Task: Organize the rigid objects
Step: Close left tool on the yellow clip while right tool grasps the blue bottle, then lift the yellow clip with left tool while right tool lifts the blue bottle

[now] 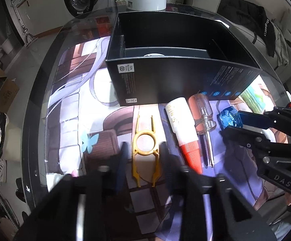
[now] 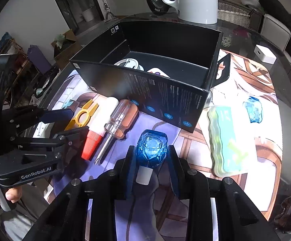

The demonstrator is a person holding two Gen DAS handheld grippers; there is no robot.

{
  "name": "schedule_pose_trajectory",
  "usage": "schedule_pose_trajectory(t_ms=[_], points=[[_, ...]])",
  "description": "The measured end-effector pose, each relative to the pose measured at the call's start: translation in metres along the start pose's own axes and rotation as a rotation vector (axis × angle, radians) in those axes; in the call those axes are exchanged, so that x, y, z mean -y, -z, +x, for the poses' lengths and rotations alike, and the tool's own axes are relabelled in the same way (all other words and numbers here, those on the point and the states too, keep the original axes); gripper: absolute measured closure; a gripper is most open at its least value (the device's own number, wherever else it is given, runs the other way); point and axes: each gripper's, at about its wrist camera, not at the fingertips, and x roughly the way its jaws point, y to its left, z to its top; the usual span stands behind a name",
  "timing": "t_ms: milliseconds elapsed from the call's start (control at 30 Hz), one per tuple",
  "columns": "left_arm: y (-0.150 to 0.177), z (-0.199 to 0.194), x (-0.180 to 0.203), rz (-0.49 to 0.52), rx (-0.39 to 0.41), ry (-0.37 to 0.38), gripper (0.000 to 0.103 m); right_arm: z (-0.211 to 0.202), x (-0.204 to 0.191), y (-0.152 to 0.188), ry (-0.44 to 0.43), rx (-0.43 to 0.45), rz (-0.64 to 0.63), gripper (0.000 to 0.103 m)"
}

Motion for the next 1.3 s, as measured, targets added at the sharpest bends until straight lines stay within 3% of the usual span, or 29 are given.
schedule_pose_trajectory(t_ms=[133, 300, 567, 767, 1067, 1300], points=[[-0.002, 0.001, -0.002, -0.011, 0.001, 0.008, 0.079, 0.001, -0.003, -0.001, 0.001, 0.010, -0.005, 0.067], [-0.002, -0.004, -0.004, -0.022, 0.017, 0.018, 0.079, 0.003, -0.010, -0.003, 0.029, 0.007, -0.019, 0.073], [-0.001, -0.038, -0.004, -0.025, 0.131, 0.044, 0.079, -0.018, -0.009, 0.001, -0.001, 0.075, 0.001, 0.073], [-0.004, -0.077, -0.005, -0.011, 0.305, 0.015, 0.079, -0.049, -0.011, 0.001, -0.019, 0.210, 0.012, 0.073], [-0.005, -0.126, 0.000, 0.013, 0.573, -0.018, 0.079, -0.102, -0.025, 0.004, -0.028, 0.487, -0.012, 0.073], [0.010, -0.158, 0.001, 0.022, 0.769, -0.012, 0.079, -0.137, -0.053, 0.023, 0.059, 0.711, -0.128, 0.073]])
